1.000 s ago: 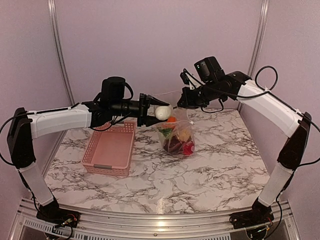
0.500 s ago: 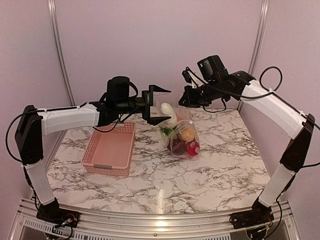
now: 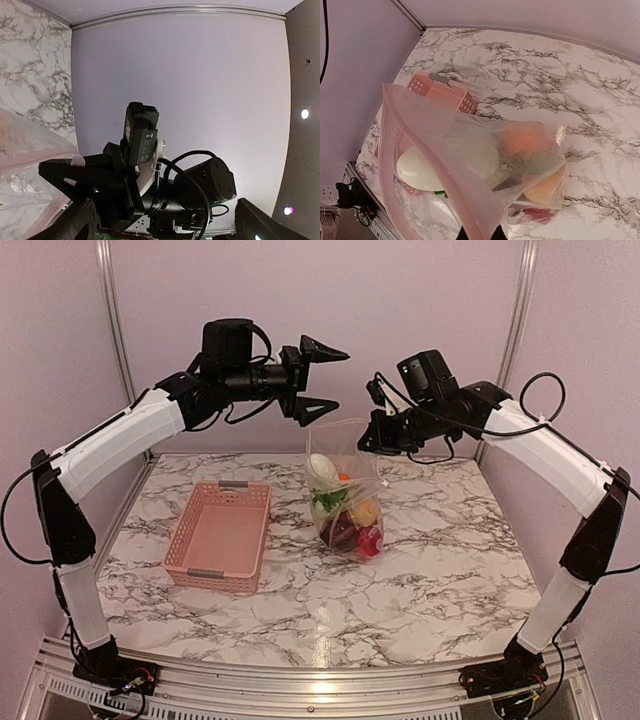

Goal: Place the food in the zip-top bag and seal the zipper
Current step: Adjust the zipper food storage bag at the center of the board.

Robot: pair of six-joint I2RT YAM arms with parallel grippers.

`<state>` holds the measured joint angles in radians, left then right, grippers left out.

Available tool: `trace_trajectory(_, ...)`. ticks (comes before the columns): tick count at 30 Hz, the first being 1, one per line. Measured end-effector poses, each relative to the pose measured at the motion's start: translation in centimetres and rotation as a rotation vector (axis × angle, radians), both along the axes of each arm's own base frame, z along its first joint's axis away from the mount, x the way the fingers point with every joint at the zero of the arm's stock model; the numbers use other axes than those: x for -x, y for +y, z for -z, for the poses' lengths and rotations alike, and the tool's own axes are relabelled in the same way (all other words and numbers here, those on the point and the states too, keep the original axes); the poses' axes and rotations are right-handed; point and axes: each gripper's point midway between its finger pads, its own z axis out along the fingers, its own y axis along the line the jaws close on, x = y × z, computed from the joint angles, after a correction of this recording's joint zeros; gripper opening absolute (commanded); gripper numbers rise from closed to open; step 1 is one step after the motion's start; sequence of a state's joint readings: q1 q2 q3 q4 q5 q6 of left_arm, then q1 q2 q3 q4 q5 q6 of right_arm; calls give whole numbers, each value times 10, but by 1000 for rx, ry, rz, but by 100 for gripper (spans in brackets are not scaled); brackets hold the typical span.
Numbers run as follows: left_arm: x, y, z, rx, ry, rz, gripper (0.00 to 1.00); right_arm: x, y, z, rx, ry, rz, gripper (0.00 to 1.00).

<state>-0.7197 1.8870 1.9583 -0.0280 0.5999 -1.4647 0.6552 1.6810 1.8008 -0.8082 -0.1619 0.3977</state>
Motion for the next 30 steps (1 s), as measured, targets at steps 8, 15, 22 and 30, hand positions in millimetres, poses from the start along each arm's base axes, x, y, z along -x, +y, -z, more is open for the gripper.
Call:
trace_trajectory(8, 4, 77, 17, -460, -448, -296, 99, 1, 1, 0, -16, 14, -6, 0)
trace_trajectory(15, 2, 93, 69, -630, -479, -275, 60, 1, 5, 4, -19, 31, -20, 0)
trace_trajectory(22, 3, 88, 117, -748, -421, -211, 48, 0, 9, 11, -21, 45, -33, 0)
trace_trajectory(30, 1, 87, 149, -821, -352, -178, 41, 1, 17, 12, -30, 43, -50, 0)
